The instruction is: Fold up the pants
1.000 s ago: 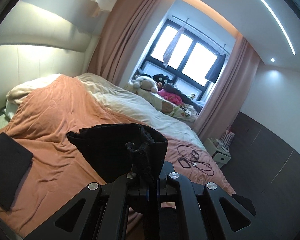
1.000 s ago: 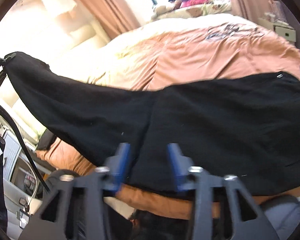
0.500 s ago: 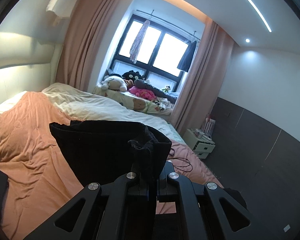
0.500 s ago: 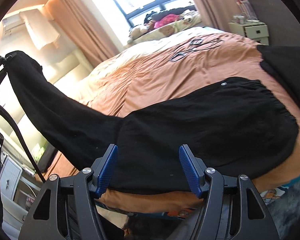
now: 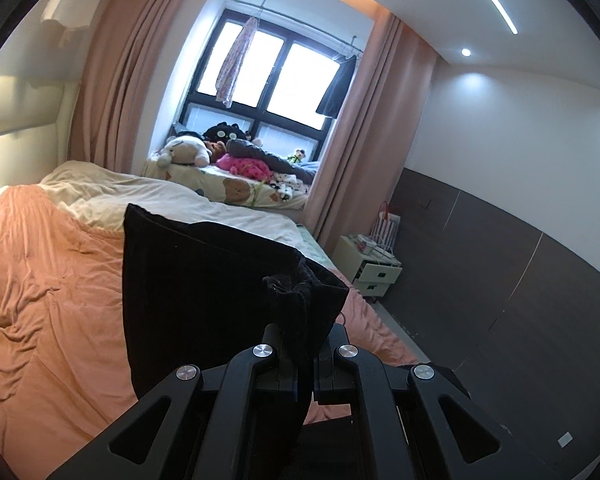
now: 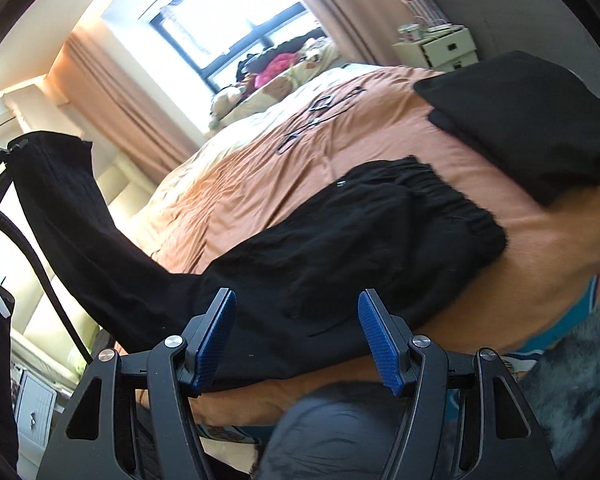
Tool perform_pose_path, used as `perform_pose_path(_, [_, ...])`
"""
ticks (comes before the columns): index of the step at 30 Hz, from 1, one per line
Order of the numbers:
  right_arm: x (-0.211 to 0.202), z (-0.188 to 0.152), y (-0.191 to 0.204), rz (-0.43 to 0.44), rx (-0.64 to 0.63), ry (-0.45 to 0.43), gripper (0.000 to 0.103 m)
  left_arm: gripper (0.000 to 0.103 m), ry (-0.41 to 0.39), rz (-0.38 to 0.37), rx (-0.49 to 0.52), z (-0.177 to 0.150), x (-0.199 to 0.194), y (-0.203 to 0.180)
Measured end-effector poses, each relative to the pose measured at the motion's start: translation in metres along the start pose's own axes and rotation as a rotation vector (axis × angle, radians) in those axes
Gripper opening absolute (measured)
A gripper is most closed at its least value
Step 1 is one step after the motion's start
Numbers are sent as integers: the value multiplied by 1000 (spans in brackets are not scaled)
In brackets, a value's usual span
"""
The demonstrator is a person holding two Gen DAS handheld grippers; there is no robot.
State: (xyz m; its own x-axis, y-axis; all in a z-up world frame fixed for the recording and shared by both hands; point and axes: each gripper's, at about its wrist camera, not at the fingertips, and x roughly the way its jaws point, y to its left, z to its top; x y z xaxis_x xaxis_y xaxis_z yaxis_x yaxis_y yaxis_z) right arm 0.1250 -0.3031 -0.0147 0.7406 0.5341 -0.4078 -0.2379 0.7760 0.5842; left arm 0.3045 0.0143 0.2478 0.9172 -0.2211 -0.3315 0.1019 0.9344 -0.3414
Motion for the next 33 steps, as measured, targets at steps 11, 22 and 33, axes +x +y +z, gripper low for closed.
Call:
perform_pose_path(11, [-5,-4,-43,-21,93,-15,62,4,108,-74,-2,-19,72,-64])
perform_pose_path(22, [-23,-6,-84,-49,173,-15,62,4,274,-119,43,-62,159,-117])
perform_pose_path(33, [-23,-7,-118,-68,226,-3,62,4,399,-137,72,-115,225,-143])
